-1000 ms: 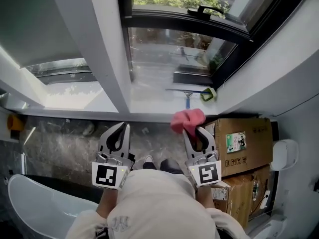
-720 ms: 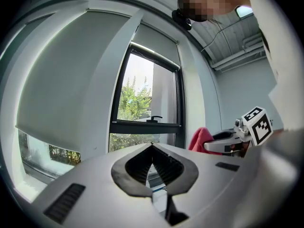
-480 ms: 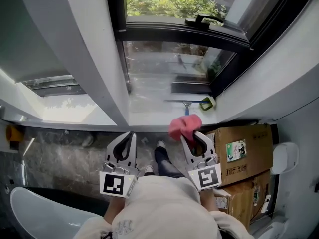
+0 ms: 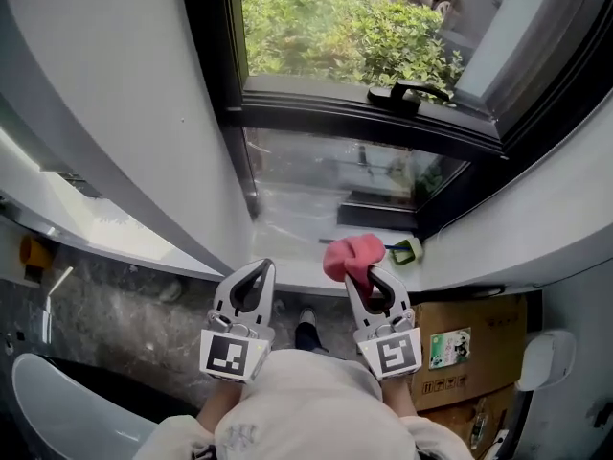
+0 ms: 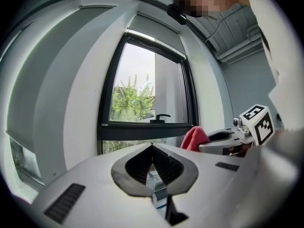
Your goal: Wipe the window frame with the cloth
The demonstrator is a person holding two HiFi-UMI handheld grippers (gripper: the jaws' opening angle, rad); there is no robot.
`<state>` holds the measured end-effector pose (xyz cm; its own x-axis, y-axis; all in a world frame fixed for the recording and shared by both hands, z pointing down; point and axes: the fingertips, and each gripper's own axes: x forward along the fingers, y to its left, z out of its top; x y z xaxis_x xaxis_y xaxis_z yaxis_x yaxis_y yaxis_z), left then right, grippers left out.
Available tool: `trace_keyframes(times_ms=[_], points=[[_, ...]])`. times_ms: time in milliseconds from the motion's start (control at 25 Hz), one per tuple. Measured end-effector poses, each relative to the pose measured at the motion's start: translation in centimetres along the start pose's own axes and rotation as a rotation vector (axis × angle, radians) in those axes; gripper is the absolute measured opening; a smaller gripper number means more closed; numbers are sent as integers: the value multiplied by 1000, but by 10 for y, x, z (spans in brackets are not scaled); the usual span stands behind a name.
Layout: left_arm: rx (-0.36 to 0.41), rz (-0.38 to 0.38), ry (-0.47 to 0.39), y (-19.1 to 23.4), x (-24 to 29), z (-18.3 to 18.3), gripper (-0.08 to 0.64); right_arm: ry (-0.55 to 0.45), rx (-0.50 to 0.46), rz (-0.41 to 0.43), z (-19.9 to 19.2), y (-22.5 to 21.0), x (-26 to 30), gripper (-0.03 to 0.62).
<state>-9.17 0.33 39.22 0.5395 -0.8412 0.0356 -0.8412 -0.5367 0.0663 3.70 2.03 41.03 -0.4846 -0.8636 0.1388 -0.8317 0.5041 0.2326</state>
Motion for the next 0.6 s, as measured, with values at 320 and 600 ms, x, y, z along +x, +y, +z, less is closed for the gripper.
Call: trace_keyframes(times_ms=[320, 600], points=[[37, 55, 24, -5, 46, -5, 8, -48, 16, 73, -12, -41, 28, 92], [55, 79, 49, -4, 47, -9, 8, -88, 26, 98, -6, -45, 37, 92]])
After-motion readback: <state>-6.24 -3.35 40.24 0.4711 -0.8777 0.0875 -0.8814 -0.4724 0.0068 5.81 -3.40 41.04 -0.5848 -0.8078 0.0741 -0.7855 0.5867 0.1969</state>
